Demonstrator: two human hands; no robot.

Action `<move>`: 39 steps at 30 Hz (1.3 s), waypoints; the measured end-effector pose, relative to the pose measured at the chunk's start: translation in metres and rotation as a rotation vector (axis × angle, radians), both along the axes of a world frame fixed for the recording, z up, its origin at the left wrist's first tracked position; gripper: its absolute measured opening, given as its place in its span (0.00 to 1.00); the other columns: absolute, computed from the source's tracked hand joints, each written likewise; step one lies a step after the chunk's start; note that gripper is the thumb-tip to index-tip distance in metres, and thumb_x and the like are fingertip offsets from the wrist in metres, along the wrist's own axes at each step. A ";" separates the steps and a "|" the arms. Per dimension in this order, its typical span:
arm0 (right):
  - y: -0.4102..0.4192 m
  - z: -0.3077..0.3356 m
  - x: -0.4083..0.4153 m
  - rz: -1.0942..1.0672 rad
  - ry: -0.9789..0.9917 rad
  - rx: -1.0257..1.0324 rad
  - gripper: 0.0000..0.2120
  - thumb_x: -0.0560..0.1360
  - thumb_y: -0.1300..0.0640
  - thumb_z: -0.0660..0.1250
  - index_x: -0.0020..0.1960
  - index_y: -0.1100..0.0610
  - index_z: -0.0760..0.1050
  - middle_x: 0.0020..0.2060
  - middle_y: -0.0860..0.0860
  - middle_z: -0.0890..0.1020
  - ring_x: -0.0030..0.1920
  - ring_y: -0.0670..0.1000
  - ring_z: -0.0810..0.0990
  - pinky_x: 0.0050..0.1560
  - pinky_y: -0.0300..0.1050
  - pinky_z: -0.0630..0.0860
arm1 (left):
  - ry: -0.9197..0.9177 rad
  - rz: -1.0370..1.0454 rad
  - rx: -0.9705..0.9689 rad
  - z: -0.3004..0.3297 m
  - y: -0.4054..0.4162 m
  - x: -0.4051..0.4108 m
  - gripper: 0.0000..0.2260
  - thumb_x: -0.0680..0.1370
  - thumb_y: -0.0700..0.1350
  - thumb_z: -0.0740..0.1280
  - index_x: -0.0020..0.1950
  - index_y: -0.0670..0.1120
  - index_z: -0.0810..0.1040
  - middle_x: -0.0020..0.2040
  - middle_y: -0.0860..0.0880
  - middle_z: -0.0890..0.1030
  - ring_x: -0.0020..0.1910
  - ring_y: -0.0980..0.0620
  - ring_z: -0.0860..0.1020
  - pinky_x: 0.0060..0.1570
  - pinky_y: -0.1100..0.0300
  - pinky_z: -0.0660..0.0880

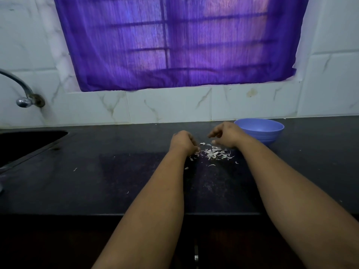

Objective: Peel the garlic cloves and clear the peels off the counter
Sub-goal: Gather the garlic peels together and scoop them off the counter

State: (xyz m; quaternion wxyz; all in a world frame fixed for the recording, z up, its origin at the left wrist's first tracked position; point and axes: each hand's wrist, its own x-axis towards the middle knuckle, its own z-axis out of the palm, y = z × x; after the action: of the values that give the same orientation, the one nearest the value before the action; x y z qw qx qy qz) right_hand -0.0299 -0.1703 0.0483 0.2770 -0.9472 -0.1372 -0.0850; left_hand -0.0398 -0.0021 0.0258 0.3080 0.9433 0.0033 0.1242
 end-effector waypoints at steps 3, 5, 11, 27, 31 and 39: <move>0.003 0.000 -0.002 0.060 0.095 -0.123 0.11 0.66 0.55 0.79 0.48 0.52 0.84 0.42 0.48 0.85 0.43 0.47 0.82 0.42 0.38 0.77 | 0.001 0.013 -0.030 0.001 -0.001 0.000 0.08 0.69 0.44 0.78 0.46 0.45 0.85 0.45 0.47 0.85 0.39 0.57 0.78 0.44 0.66 0.72; 0.005 -0.002 -0.003 0.049 0.148 -0.224 0.08 0.67 0.57 0.79 0.44 0.52 0.84 0.41 0.49 0.85 0.42 0.48 0.82 0.43 0.41 0.79 | 0.014 0.015 -0.037 0.002 -0.001 -0.001 0.09 0.69 0.42 0.78 0.47 0.45 0.84 0.46 0.47 0.85 0.39 0.57 0.77 0.43 0.67 0.71; 0.003 -0.006 0.001 -0.005 0.100 -0.090 0.09 0.69 0.65 0.75 0.47 0.55 0.83 0.44 0.53 0.85 0.45 0.51 0.84 0.47 0.44 0.81 | 0.014 -0.018 -0.016 0.002 -0.004 -0.007 0.10 0.73 0.33 0.69 0.48 0.46 0.85 0.51 0.46 0.84 0.53 0.52 0.80 0.56 0.63 0.74; -0.003 -0.002 0.006 -0.016 0.018 -0.063 0.10 0.73 0.50 0.72 0.39 0.57 0.81 0.38 0.53 0.84 0.38 0.49 0.79 0.41 0.40 0.74 | 0.000 -0.032 -0.045 0.005 -0.005 -0.008 0.04 0.72 0.47 0.75 0.43 0.47 0.83 0.45 0.48 0.84 0.45 0.54 0.80 0.47 0.62 0.74; -0.021 0.013 -0.001 -0.047 0.257 -0.352 0.18 0.64 0.45 0.79 0.45 0.57 0.82 0.38 0.50 0.83 0.39 0.49 0.79 0.48 0.43 0.75 | 0.053 -0.032 0.003 0.006 -0.003 -0.006 0.06 0.75 0.50 0.72 0.40 0.49 0.80 0.48 0.47 0.84 0.53 0.51 0.79 0.51 0.59 0.74; -0.022 0.004 -0.006 0.050 0.592 -0.059 0.19 0.69 0.60 0.76 0.55 0.56 0.73 0.49 0.51 0.74 0.39 0.48 0.81 0.39 0.37 0.81 | 0.599 -0.067 0.096 0.027 0.010 -0.025 0.30 0.65 0.56 0.79 0.59 0.40 0.74 0.50 0.46 0.79 0.52 0.48 0.80 0.59 0.50 0.76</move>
State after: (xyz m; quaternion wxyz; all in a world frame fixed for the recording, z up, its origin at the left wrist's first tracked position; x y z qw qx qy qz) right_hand -0.0362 -0.1925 0.0523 0.2792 -0.9347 -0.0763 0.2061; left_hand -0.0644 0.0074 0.0526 0.2524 0.9509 0.0571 -0.1695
